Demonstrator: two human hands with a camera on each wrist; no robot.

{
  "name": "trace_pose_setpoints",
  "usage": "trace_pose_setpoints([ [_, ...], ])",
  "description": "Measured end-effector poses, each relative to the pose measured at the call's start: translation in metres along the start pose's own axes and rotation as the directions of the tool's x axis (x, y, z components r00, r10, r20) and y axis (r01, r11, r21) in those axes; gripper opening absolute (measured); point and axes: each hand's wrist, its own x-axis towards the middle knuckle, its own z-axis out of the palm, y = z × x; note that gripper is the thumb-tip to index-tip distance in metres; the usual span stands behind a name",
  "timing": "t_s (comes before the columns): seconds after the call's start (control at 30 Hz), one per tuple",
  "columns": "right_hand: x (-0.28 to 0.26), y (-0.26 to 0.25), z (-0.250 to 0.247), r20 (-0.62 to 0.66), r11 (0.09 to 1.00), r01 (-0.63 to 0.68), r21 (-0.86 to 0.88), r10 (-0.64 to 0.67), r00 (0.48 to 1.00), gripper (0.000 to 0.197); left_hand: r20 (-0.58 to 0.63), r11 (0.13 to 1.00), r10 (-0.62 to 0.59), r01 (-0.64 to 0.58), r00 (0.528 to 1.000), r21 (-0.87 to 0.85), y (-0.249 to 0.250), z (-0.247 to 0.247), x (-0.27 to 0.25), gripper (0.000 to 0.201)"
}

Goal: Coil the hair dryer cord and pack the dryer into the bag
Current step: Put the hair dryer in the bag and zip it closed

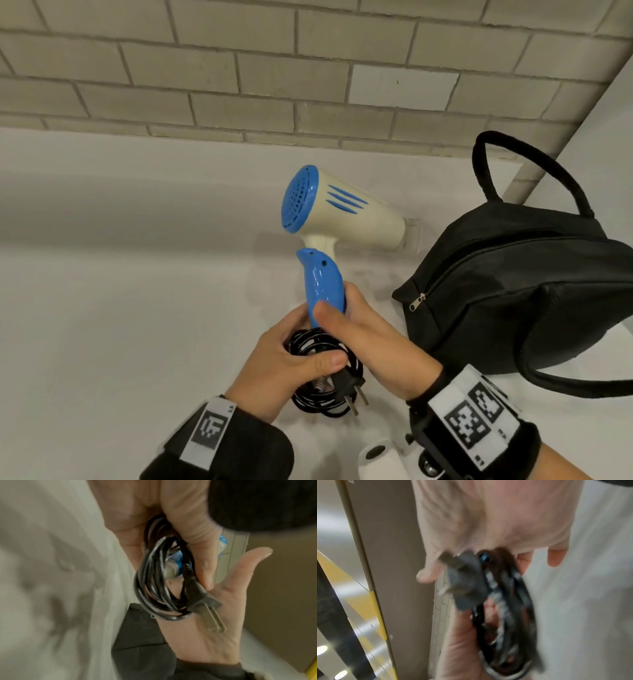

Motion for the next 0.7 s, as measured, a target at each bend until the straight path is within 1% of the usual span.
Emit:
trace_pose_setpoints([
  [0.07,0.0,0.001,-0.004,0.075,0.994,0.026,-0.107,-0.018,0.997,0.094,0.002,1.0,-0.003,0.003,1.0,-0.016,0.0,-0.002,0.001,0.073],
  [0.1,0.001,0.002,-0.006,0.101,0.993,0.024,-0.119,-0.012,0.995,0.095,0.004,1.0,-0.004,0.004,1.0,-0.022,-0.001,-0.001,0.001,0.07],
  [0.13,0.002,0.002,-0.006,0.116,0.996,0.016,-0.092,-0.005,0.993,0.094,0.007,1.0,-0.006,0.006,1.0,-0.026,-0.002,0.0,0.001,0.068],
  [0.17,0.002,0.003,-0.004,0.113,0.998,0.016,-0.06,-0.009,0.994,0.09,0.012,0.999,-0.013,0.013,1.0,-0.03,-0.003,0.001,0.001,0.066],
  [0.27,0.002,0.004,0.0,0.011,0.999,0.024,-0.021,-0.024,1.0,0.059,0.002,0.998,-0.048,0.048,0.999,-0.036,-0.007,0.007,-0.001,0.061],
  [0.3,0.002,0.004,0.001,-0.016,0.999,0.027,-0.03,-0.027,1.0,0.053,-0.006,0.998,-0.053,0.053,0.999,-0.022,-0.008,0.008,-0.002,0.056],
  [0.4,0.003,0.005,0.001,-0.085,0.995,0.043,-0.094,-0.051,0.995,0.042,0.011,0.996,-0.064,0.063,0.998,0.07,-0.002,0.009,-0.001,0.044],
  [0.47,0.004,0.002,0.001,-0.117,0.991,0.064,-0.115,-0.077,0.99,0.037,0.024,0.984,-0.058,0.053,0.998,0.171,0.009,0.01,-0.002,0.048],
  [0.5,0.005,-0.002,0.0,-0.128,0.989,0.085,-0.119,-0.1,0.987,0.036,0.026,0.976,-0.03,0.024,0.999,0.216,0.015,0.012,-0.002,0.053],
  [0.6,0.006,-0.025,-0.002,-0.172,0.976,0.172,-0.137,-0.194,0.966,0.037,0.017,0.946,0.083,-0.084,0.996,0.313,0.046,0.018,0.0,0.048],
  [0.67,0.007,-0.049,-0.008,-0.213,0.958,0.239,-0.161,-0.27,0.939,0.039,0.031,0.867,0.193,-0.185,0.981,0.463,0.075,0.024,0.006,0.051],
  [0.7,0.008,-0.062,-0.013,-0.245,0.944,0.28,-0.174,-0.317,0.916,0.039,0.024,0.808,0.254,-0.226,0.967,0.544,0.09,0.028,0.01,0.055],
])
